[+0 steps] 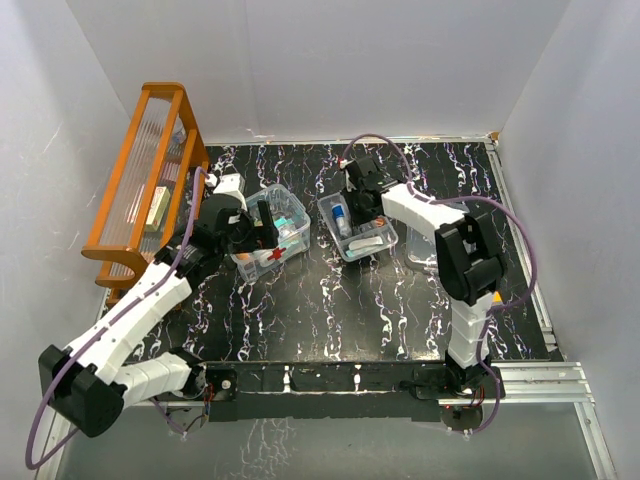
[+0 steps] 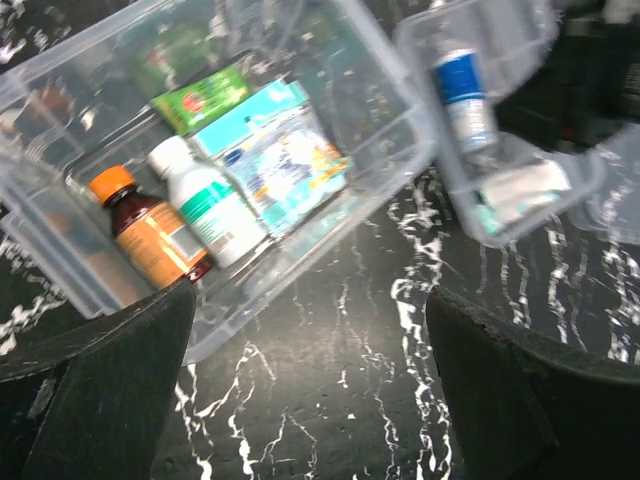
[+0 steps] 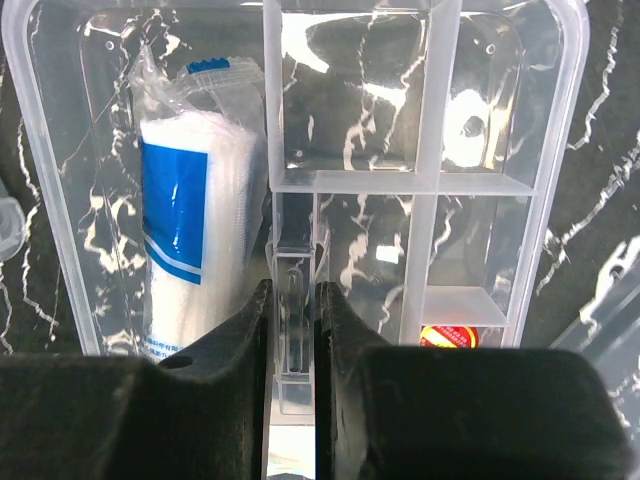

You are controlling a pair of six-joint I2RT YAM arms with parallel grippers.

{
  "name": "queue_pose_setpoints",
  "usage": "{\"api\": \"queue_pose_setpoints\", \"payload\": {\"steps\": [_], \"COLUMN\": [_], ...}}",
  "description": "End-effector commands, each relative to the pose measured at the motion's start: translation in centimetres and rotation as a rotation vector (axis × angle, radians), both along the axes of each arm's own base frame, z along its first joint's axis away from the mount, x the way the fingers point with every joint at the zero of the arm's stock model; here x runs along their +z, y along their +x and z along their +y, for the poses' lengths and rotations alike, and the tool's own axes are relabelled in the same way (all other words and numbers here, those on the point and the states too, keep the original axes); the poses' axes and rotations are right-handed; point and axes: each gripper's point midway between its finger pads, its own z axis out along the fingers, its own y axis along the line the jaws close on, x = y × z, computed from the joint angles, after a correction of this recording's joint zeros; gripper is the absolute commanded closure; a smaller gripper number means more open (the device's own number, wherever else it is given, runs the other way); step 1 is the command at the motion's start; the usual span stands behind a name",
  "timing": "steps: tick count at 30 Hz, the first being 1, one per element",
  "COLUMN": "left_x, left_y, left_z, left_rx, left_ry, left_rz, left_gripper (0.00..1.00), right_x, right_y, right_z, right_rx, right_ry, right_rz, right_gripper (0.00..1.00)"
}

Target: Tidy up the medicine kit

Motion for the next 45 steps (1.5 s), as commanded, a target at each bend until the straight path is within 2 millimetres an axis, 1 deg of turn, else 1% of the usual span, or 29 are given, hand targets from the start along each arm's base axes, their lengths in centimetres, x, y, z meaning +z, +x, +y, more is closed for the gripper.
{"api": "queue_pose_setpoints", "payload": {"steps": [1,4,7,11,13,14,15,17,20,25,29,31,34,38,39,41,45], "left_x": [-1.0,-2.1,-2.7,-3.6,-4.5,-5.0,-5.4,-6.2,-7.2,-8.9,-8.8,-8.8,-8.7,-8.3,-8.5,-8.8,-8.4], "left_y": [1.0,1.7,2.2,2.4,2.3,2.5,2.8,3.4,4.3,4.7,5.2,5.4,5.4,5.3,5.2,5.3,5.4], "left_z": [4.1,7.1,9.4,10.8,11.4,11.5,11.4,11.3,10.6,9.6,9.1,8.2,6.9,5.2,4.8,4.4,3.8], "left_rx": [0.219,0.342,0.441,0.512,0.541,0.541,0.517,0.498,0.441,0.379,0.333,0.257,0.15,0.02,-0.006,-0.044,-0.092], "left_ry": [0.075,0.076,0.075,0.107,0.141,0.156,0.165,0.184,0.186,0.186,0.18,0.175,0.17,0.143,0.141,0.143,0.139], "left_rz": [0.076,0.143,0.165,0.185,0.21,0.214,0.21,0.211,0.219,0.259,0.228,0.217,0.219,0.204,0.212,0.221,0.215], "left_gripper": [0.02,0.1,0.2,0.28,0.29,0.3,0.31,0.37,0.45,0.52,0.63,0.67,0.69,0.71,0.71,0.72,0.72], "right_x": [4.0,4.3,4.5,4.4,4.0,4.5,5.1,5.3,5.6,5.9,6.1,6.3,6.8,7.6,7.7,8.1,8.8], "right_y": [-0.5,-1.6,-2.6,-3.5,-3.7,-3.8,-3.8,-3.9,-3.9,-3.9,-4.0,-4.0,-3.9,-4.0,-4.0,-4.1,-5.2], "right_z": [-0.7,-1.2,-1.1,-1.3,-1.3,-1.3,-1.4,-1.4,-1.6,-1.8,-2.0,-2.1,-2.5,-2.5,-2.6,-3.2,-4.7], "right_rx": [-0.079,-0.089,-0.088,-0.09,-0.088,-0.088,-0.09,-0.09,-0.095,-0.102,-0.109,-0.115,-0.152,-0.162,-0.168,-0.19,-0.235], "right_ry": [0.046,0.057,0.082,0.099,0.099,0.106,0.111,0.113,0.108,0.107,0.108,0.106,0.104,0.114,0.11,0.092,0.05], "right_rz": [-0.078,-0.075,-0.065,-0.059,-0.048,-0.059,-0.072,-0.077,-0.086,-0.097,-0.104,-0.109,-0.118,-0.127,-0.132,-0.139,-0.12], "right_gripper": [1.0,1.0,1.0,1.0,1.0,1.0,1.0,1.0,1.0,1.0,1.0,1.0,1.0,1.0,1.0,1.0,1.0]}}
